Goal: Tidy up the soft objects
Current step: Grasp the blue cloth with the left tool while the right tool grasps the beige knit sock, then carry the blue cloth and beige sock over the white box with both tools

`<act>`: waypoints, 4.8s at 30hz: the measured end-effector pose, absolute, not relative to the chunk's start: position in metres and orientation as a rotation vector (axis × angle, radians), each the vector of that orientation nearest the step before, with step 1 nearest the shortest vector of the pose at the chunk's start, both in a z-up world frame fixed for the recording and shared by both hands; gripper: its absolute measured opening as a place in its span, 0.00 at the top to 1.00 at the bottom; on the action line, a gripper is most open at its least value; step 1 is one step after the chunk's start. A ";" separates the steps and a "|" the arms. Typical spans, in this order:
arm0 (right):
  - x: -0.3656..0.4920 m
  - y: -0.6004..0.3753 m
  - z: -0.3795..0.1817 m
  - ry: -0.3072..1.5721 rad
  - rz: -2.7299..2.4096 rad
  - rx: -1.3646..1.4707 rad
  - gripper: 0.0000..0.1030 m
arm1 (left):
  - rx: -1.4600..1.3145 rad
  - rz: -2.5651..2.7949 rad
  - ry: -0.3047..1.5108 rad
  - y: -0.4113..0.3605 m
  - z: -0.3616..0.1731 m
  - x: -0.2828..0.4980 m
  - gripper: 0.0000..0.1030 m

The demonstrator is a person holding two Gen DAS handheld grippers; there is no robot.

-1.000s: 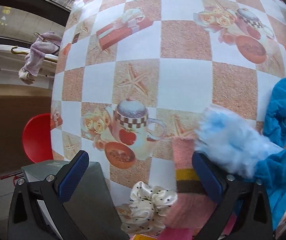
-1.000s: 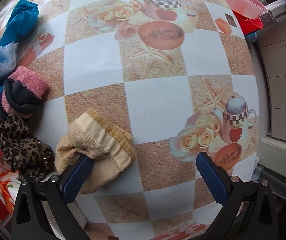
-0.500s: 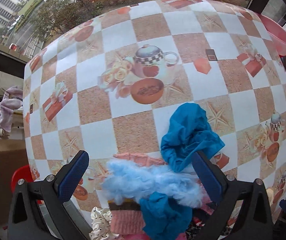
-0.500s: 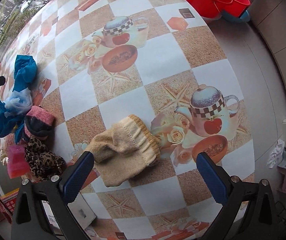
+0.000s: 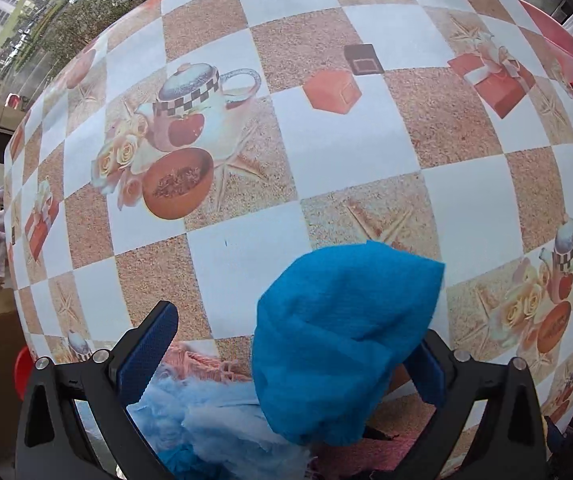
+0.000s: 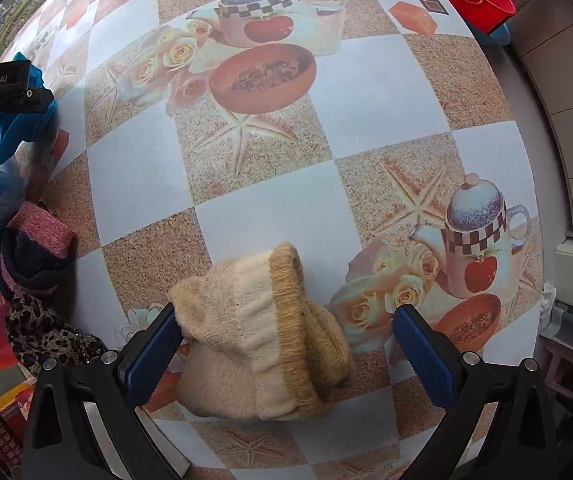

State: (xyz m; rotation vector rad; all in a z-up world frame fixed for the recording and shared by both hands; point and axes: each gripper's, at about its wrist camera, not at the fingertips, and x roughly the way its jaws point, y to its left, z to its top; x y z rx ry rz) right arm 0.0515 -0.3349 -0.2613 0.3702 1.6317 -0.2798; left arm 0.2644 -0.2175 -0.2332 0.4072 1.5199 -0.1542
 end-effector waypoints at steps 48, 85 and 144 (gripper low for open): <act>-0.028 -0.302 -0.102 1.436 -0.202 0.517 0.66 | 0.053 -0.620 1.254 -0.091 -0.014 0.032 0.72; -0.007 0.075 -0.079 1.593 0.306 0.063 0.66 | -0.102 -0.233 1.373 0.237 -0.081 -0.050 0.72; -0.026 0.106 -0.176 1.828 0.362 -0.058 0.66 | 0.086 -0.290 1.585 0.207 -0.136 -0.063 0.70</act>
